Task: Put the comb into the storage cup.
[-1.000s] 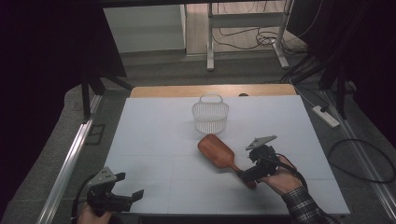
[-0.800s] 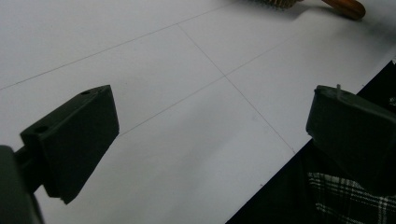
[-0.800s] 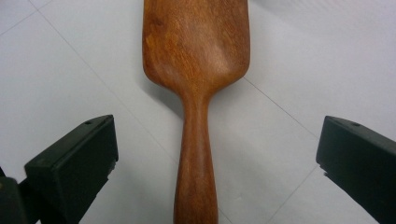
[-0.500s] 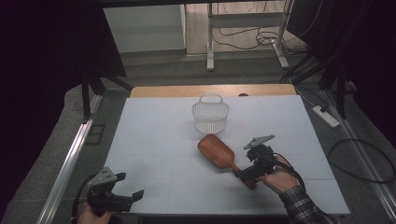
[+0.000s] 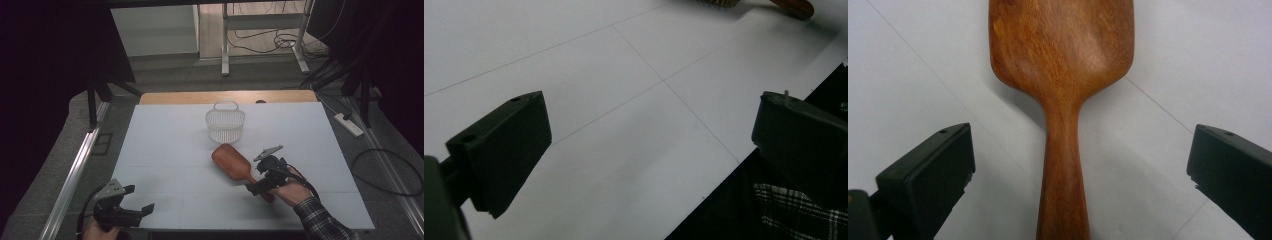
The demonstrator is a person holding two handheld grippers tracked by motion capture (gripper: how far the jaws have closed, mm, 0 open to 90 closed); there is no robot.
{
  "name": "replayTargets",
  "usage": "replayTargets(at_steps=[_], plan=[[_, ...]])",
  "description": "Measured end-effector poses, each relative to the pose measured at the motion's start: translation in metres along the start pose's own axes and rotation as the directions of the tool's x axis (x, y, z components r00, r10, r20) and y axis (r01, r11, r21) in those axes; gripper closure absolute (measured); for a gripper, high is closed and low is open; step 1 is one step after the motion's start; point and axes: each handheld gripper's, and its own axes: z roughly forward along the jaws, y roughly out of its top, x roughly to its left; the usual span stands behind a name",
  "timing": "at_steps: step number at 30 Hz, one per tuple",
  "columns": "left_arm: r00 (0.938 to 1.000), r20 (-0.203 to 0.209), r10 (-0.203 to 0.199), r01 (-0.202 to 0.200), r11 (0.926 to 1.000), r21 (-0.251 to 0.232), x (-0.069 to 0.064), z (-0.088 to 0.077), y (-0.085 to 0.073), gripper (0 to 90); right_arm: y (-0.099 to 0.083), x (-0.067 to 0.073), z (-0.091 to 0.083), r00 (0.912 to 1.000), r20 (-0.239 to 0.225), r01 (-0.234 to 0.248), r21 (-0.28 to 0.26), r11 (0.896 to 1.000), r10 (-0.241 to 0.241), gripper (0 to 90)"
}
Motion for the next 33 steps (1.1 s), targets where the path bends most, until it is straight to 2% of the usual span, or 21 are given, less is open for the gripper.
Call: replayTargets(at_steps=[5, 12, 26, 29, 33], plan=[[1.0000, 0.001, 0.000, 0.000, 1.0000, 0.001, 0.000, 0.000, 0.000, 2.5, 0.002, 0.003, 0.008, 0.9999, 0.004, 0.016, 0.027, 1.000, -0.016, 0.0], [1.0000, 0.002, 0.003, -0.003, 1.0000, 0.003, 0.000, 0.000, 0.000, 2.5, 0.005, 0.005, 0.017, 0.9999, 0.006, 0.011, 0.053, 0.999, -0.012, 0.0], [1.0000, 0.004, 0.006, -0.006, 1.0000, 0.005, 0.000, 0.000, 0.000, 2.5, 0.007, 0.007, 0.033, 0.9989, 0.038, 0.023, 0.104, 0.994, -0.027, 0.0], [1.0000, 0.004, 0.005, -0.005, 1.0000, 0.005, 0.000, 0.000, 0.000, 2.5, 0.007, 0.007, 0.034, 0.9987, 0.042, 0.023, 0.105, 0.994, -0.028, 2.0], [1.0000, 0.004, 0.005, -0.005, 1.0000, 0.005, 0.000, 0.000, 0.000, 2.4, 0.007, 0.007, 0.034, 0.9981, 0.051, 0.030, 0.095, 0.995, -0.035, 10.9]])
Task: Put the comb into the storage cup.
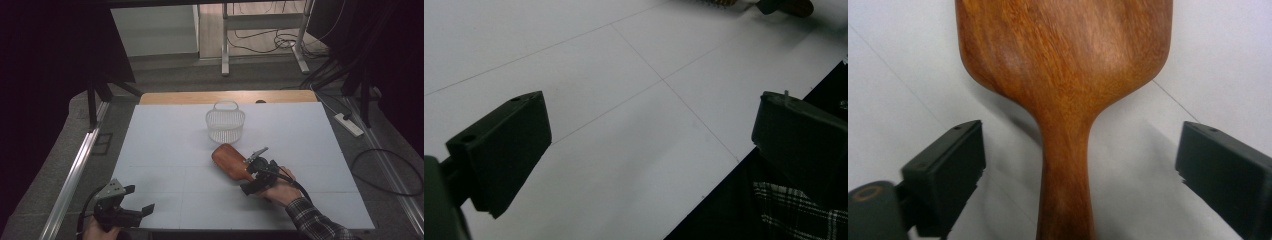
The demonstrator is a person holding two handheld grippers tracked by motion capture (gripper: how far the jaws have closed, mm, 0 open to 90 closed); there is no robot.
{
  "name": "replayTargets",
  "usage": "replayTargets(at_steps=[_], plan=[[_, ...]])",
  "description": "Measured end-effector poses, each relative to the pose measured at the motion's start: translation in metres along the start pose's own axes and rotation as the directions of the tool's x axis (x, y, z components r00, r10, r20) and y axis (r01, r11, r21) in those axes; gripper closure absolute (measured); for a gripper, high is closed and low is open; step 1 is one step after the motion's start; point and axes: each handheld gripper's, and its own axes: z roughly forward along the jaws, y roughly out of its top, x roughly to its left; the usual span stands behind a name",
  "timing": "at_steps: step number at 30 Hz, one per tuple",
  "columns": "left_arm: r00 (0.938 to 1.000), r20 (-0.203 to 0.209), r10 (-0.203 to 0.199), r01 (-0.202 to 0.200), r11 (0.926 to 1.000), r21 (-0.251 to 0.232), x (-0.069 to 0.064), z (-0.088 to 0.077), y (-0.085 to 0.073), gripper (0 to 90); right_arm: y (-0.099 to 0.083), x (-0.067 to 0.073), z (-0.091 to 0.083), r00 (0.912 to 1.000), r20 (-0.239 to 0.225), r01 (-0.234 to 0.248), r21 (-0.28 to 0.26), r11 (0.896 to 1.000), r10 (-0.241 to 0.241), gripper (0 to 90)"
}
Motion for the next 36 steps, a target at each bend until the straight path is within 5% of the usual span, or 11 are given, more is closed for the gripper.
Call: replayTargets(at_steps=[12, 21, 36], plan=[[1.0000, 0.001, 0.001, -0.001, 1.0000, 0.001, -0.0001, 0.0001, 0.0001, 2.5, 0.0002, -0.0028, -0.0049, 0.9985, -0.054, 0.012, -0.030, 0.999, -0.013, 50.4], [1.0000, 0.001, 0.002, -0.002, 1.0000, 0.001, -0.0002, 0.0001, 0.0000, 2.5, -0.0007, -0.0080, -0.0031, 0.9934, -0.114, -0.015, -0.028, 0.999, 0.012, 67.0], [1.0000, -0.005, 0.005, -0.005, 1.0000, 0.003, -0.0006, 0.0001, 0.0003, 2.5, -0.0034, -0.0086, -0.0076, 0.9928, -0.118, -0.026, -0.072, 0.997, 0.017, 71.6]])
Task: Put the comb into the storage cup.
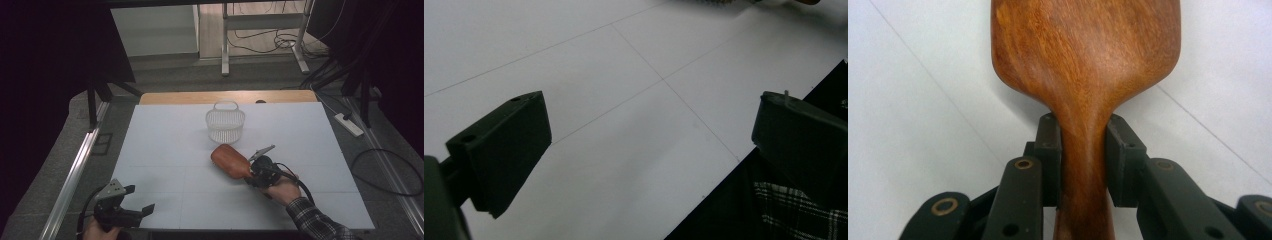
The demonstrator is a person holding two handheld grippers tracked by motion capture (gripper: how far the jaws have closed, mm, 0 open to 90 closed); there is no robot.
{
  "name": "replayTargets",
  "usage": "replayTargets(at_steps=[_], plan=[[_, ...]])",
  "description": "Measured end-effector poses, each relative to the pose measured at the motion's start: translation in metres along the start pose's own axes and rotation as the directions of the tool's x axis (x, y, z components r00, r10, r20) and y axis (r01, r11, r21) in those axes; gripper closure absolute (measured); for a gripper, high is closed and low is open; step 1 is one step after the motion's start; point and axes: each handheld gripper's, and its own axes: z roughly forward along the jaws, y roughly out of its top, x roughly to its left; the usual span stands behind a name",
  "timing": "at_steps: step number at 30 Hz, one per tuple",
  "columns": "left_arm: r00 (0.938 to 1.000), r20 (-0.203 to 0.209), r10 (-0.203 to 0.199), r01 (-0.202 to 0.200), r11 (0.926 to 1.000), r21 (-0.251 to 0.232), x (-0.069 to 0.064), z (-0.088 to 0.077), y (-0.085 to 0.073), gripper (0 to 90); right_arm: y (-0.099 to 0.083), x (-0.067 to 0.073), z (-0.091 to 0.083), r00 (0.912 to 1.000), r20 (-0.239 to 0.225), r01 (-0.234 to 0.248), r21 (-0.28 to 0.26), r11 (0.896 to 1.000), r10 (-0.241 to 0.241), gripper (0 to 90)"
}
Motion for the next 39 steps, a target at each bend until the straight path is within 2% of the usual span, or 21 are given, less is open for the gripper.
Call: replayTargets(at_steps=[12, 14, 19, 23, 25, 27, 28, 30, 35, 39], plan=[[1.0000, -0.006, -0.004, 0.004, 1.0000, -0.002, -0.001, 0.000, 0.001, 1.1, -0.002, 0.001, -0.005, 1.0000, 0.003, -0.001, -0.033, 0.999, 0.001, 71.8], [0.9999, 0.009, -0.006, 0.006, 0.9999, 0.010, 0.000, 0.001, 0.002, 1.2, -0.002, 0.001, -0.007, 1.0000, 0.003, -0.001, -0.036, 0.999, 0.001, 71.8], [0.9999, 0.015, -0.009, 0.008, 0.9996, 0.025, 0.000, 0.003, 0.003, 1.2, -0.002, 0.003, -0.010, 1.0000, -0.002, -0.001, -0.054, 0.999, 0.001, 71.8], [0.9996, -0.013, 0.024, -0.024, 0.9990, 0.038, -0.003, 0.008, 0.008, 0.7, -0.003, 0.004, -0.014, 1.0000, 0.000, 0.006, -0.069, 0.998, -0.006, 71.8], [0.9996, -0.015, 0.026, -0.025, 0.9990, 0.037, -0.004, 0.010, 0.010, 0.6, -0.003, 0.005, -0.015, 1.0000, -0.002, 0.007, -0.079, 0.997, -0.008, 71.8], [0.9995, 0.012, 0.028, -0.028, 0.9988, 0.040, -0.005, 0.014, 0.015, 0.5, -0.003, 0.005, -0.018, 1.0000, -0.003, 0.008, -0.083, 0.997, -0.008, 71.8], [0.9995, 0.012, 0.028, -0.028, 0.9988, 0.040, -0.005, 0.014, 0.015, 0.5, -0.003, 0.005, -0.019, 0.9999, -0.004, 0.009, -0.087, 0.996, -0.010, 71.8], [0.9988, 0.040, 0.028, -0.029, 0.9993, 0.025, -0.006, 0.016, 0.017, 0.5, -0.003, 0.005, -0.020, 0.9999, -0.006, 0.007, -0.091, 0.996, -0.008, 71.7], [0.9957, 0.078, 0.051, -0.052, 0.9985, 0.015, -0.007, 0.023, 0.023, 0.7, -0.004, 0.006, -0.024, 0.9999, -0.014, 0.006, -0.110, 0.994, -0.008, 71.8], [0.9941, 0.071, 0.082, -0.084, 0.9962, 0.022, -0.008, 0.030, 0.029, 0.6, -0.004, 0.007, -0.027, 0.9998, -0.018, 0.008, -0.131, 0.991, -0.011, 71.8]])
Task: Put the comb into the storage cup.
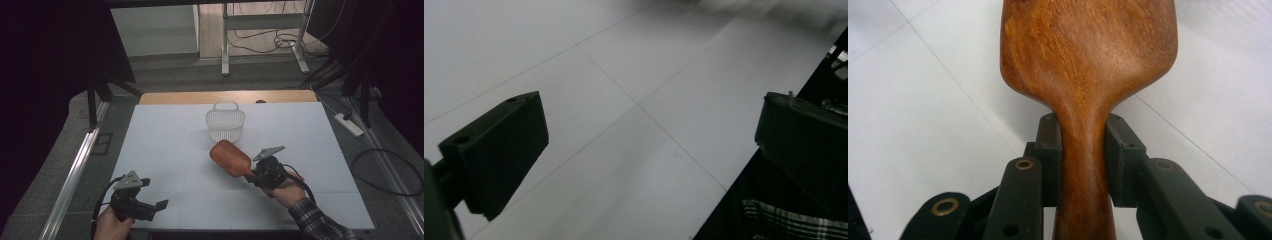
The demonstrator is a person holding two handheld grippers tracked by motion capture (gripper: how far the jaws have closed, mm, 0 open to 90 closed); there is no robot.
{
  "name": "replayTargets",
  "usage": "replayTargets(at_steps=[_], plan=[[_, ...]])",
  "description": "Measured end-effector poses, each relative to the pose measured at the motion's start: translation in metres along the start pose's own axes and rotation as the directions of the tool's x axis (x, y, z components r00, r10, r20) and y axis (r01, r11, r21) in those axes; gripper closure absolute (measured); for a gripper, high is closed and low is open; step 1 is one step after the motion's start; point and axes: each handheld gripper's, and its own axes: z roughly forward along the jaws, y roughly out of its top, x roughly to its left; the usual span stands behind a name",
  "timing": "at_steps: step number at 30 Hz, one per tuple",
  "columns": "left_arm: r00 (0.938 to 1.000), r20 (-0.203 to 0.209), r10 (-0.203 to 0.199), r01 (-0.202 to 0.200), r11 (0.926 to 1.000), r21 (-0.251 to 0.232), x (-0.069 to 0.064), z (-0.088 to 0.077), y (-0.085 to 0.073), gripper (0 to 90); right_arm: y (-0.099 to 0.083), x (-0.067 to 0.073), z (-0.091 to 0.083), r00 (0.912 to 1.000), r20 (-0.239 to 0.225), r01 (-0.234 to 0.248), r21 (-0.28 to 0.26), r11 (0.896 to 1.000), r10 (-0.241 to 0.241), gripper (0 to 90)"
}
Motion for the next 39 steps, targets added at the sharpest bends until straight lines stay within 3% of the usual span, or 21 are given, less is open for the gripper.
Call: replayTargets(at_steps=[7, 11, 20, 29, 39], plan=[[0.9999, 0.009, 0.007, -0.007, 0.9999, 0.013, 0.003, 0.008, 0.009, 0.5, 0.000, 0.002, -0.007, 1.0000, -0.006, -0.001, -0.030, 1.000, 0.000, 71.8], [0.9990, 0.044, 0.008, -0.007, 0.9998, -0.020, 0.004, 0.011, 0.019, 0.4, 0.000, 0.001, -0.011, 1.0000, -0.009, -0.003, -0.046, 0.999, 0.003, 71.7], [0.9977, 0.068, -0.001, 0.005, 0.9981, -0.062, 0.010, 0.021, 0.035, 0.0, 0.000, 0.002, -0.017, 0.9999, -0.015, 0.001, -0.075, 0.997, -0.002, 71.7], [0.9981, 0.061, 0.012, -0.007, 0.9972, -0.075, 0.008, 0.032, 0.051, 0.0, 0.000, 0.003, -0.022, 0.9999, -0.015, 0.004, -0.099, 0.995, -0.005, 71.7], [0.9942, 0.105, -0.026, 0.034, 0.9959, -0.084, 0.011, 0.045, 0.066, 0.0, 0.001, 0.002, -0.026, 1.0000, -0.005, -0.001, -0.127, 0.992, 0.000, 71.8]])
